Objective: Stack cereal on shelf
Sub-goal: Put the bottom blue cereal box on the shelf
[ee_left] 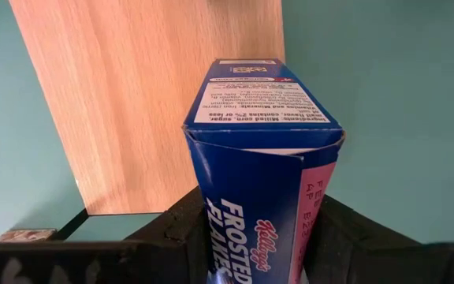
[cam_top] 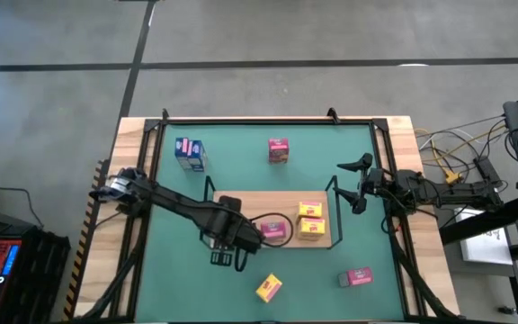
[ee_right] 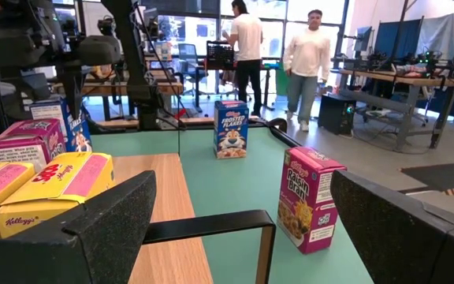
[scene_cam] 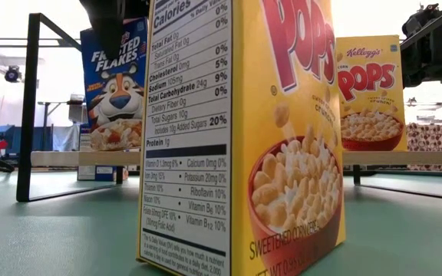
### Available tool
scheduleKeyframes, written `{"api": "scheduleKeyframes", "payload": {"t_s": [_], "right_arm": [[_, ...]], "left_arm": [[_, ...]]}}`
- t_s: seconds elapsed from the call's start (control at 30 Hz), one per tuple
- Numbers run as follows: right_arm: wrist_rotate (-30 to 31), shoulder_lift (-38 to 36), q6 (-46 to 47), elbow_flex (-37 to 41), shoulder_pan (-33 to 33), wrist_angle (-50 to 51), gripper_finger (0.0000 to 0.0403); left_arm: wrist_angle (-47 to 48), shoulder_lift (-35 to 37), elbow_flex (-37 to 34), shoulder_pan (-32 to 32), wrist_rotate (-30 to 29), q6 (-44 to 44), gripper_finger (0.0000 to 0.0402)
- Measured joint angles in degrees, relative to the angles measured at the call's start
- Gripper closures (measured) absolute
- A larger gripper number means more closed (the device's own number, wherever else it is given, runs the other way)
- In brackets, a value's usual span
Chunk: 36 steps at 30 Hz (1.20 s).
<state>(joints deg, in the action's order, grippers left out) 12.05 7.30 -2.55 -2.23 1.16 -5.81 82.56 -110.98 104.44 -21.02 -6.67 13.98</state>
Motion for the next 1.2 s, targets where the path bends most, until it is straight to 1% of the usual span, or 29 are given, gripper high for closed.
{"api": "scheduleKeyframes", "payload": {"t_s": [0.2,0.33,0.93,1.2], "right_arm": [[0.00,0.01,0.00,-0.01,-0.01,0.01,0.0033],[0.00,-0.01,0.00,0.00,0.01,0.01,0.0033],[0.00,0.01,0.00,0.01,0.00,-0.01,0.0033],[0.00,0.01,0.00,-0.01,-0.01,-0.01,0.0033]], "left_arm": [[-0.04,0.00,0.00,0.24,1.47,0.00,0.0268],[-0.04,0.00,0.00,0.24,1.68,-0.62,0.0256],[-0.30,0.02,-0.04,1.64,1.14,-2.55,0.0139],[0.21,0.11,0.60,1.64,0.12,-2.58,0.0105]]}}
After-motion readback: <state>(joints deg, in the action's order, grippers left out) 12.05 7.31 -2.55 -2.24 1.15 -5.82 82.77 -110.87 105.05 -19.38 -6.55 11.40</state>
